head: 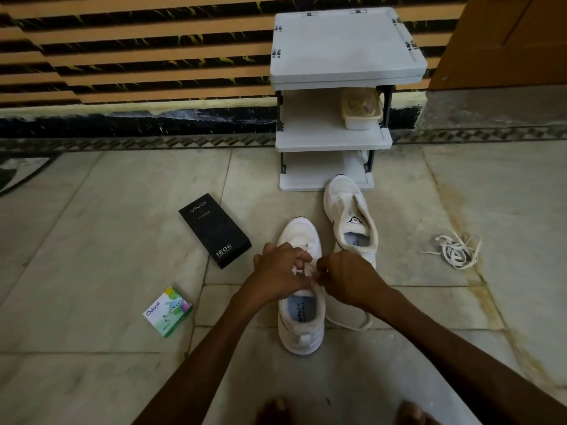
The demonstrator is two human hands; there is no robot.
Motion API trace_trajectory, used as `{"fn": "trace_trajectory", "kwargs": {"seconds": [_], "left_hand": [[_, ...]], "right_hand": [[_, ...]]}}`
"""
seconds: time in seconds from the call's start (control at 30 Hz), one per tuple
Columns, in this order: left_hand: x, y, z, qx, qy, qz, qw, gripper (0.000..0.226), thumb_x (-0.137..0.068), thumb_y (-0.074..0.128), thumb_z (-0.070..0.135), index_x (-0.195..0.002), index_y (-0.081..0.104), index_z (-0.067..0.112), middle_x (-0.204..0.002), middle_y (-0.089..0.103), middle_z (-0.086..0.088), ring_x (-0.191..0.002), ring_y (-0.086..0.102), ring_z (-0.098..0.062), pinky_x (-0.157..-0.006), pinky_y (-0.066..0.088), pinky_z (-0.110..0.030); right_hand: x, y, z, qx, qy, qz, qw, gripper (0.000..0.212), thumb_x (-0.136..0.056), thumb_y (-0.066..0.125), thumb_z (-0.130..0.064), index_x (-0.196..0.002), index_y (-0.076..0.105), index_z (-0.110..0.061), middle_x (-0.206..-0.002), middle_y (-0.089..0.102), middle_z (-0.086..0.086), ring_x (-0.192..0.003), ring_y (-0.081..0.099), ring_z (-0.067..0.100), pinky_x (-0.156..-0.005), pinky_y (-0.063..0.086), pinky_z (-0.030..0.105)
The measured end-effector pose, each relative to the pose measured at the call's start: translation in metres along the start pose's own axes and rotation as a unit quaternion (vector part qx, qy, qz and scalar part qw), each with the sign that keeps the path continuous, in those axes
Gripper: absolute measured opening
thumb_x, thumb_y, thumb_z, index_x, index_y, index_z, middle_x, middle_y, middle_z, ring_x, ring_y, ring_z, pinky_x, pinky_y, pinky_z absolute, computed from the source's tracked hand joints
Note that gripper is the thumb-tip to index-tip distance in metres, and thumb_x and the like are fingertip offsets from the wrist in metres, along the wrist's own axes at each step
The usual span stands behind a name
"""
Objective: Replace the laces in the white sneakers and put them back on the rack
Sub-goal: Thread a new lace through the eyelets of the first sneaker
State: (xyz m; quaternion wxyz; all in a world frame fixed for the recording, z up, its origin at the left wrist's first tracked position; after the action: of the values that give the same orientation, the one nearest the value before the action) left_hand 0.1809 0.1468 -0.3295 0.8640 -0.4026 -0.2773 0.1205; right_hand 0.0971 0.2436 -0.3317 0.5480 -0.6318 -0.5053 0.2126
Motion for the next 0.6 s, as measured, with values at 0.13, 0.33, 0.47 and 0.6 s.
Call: {"fn": "trace_trajectory", "kwargs": {"seconds": [0.13, 0.33, 0.47, 0.6], "left_hand": [[0.000, -0.002, 0.003, -0.002, 0.007, -0.008, 1.000, 0.046, -0.079, 0.075, 0.042, -0.121, 0.061, 0.032, -0.124, 0.053, 0.009, -0.123, 0.035, -0.022, -0.090, 0.028, -0.032], [0.002, -0.007, 0.003, 0.006, 0.019, 0.005, 1.000, 0.044, -0.074, 0.079, 0.041, -0.116, 0.064, 0.036, -0.122, 0.055, 0.011, -0.122, 0.036, -0.021, -0.100, 0.032, -0.037], [-0.006, -0.005, 0.001, -0.033, 0.025, 0.003, 0.999, 0.042, -0.067, 0.079, 0.052, -0.105, 0.063, 0.045, -0.122, 0.053, 0.012, -0.120, 0.041, -0.018, -0.101, 0.034, -0.042], [-0.011, -0.002, -0.004, -0.026, 0.026, -0.009, 0.999, 0.038, -0.056, 0.077, 0.060, -0.089, 0.061, 0.051, -0.116, 0.057, 0.015, -0.113, 0.051, -0.018, -0.098, 0.040, -0.048]], "right_hand": [[0.007, -0.048, -0.003, -0.295, 0.003, 0.042, 0.955, 0.024, -0.088, 0.055, -0.001, -0.074, 0.068, -0.015, -0.072, 0.067, -0.003, -0.069, 0.062, 0.003, -0.066, 0.045, 0.019], [0.037, -0.148, -0.031, -0.678, -0.095, 0.091, 0.723, 0.028, -0.095, 0.037, 0.001, -0.074, 0.051, -0.011, -0.096, 0.059, 0.008, -0.093, 0.061, 0.022, -0.083, 0.056, 0.033], [0.045, -0.151, -0.050, -0.719, -0.108, 0.074, 0.682, 0.029, -0.099, 0.035, -0.003, -0.075, 0.050, -0.013, -0.087, 0.061, 0.003, -0.080, 0.061, 0.017, -0.086, 0.053, 0.037], [0.047, -0.150, -0.054, -0.738, -0.103, 0.068, 0.663, 0.029, -0.099, 0.035, -0.003, -0.075, 0.049, -0.011, -0.083, 0.059, 0.004, -0.076, 0.058, 0.016, -0.087, 0.053, 0.037]]}}
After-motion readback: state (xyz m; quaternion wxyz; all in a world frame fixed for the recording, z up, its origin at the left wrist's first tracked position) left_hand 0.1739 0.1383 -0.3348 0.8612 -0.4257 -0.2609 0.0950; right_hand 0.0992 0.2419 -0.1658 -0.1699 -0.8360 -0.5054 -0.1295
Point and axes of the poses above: each hand's wrist, its own x-axis away from the middle knuckle, its own y-axis out of the palm, z = x × y, the point moved 6 cm from there along -x, towards the middle knuckle
